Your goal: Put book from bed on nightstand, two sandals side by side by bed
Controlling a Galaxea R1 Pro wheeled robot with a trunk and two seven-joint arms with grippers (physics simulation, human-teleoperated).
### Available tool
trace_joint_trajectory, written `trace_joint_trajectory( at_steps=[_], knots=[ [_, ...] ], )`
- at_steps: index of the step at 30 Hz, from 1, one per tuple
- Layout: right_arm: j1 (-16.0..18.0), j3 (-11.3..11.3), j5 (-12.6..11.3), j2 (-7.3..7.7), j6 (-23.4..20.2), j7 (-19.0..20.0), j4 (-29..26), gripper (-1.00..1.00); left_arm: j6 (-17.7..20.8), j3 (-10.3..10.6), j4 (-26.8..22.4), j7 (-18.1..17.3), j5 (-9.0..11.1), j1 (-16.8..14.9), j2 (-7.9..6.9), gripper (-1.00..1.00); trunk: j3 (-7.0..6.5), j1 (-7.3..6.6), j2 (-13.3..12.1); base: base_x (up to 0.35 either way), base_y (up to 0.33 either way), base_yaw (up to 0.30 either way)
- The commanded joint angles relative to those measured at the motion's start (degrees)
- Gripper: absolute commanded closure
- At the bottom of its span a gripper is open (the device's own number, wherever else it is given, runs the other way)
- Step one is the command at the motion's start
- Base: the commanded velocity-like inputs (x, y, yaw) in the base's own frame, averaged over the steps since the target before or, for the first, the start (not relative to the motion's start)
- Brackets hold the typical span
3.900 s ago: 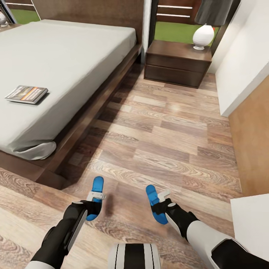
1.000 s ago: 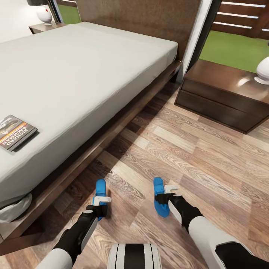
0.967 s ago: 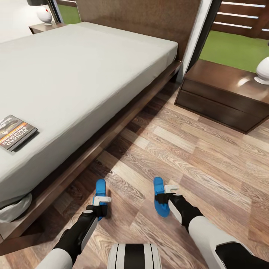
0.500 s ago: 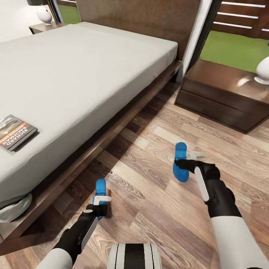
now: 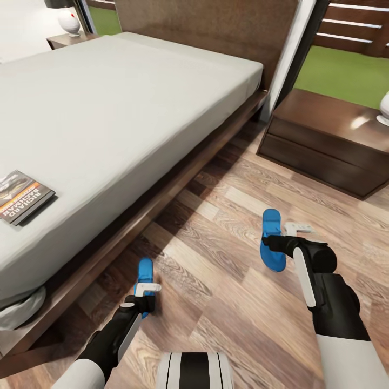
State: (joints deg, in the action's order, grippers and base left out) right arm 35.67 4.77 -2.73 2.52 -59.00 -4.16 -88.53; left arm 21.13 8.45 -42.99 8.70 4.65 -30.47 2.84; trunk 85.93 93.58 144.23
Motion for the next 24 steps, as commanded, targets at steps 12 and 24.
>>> trace_joint_trajectory(
  at_steps=[12,24],
  knots=[
    [0.0,-0.1,-0.3,0.03,-0.2,-0.4,-0.1,1.0,0.5,0.3,-0.1,0.5,0.3,0.0,0.09,1.0,-0.21,0.02,0.0,0.274,-0.144,0.262],
    [0.0,-0.1,-0.3,0.03,-0.3,-0.4,-0.1,1.0,0.4,0.3,-0.1,0.5,0.3,0.0,0.06,1.0,-0.49,0.02,0.0,0.034,-0.25,0.269]
  ],
)
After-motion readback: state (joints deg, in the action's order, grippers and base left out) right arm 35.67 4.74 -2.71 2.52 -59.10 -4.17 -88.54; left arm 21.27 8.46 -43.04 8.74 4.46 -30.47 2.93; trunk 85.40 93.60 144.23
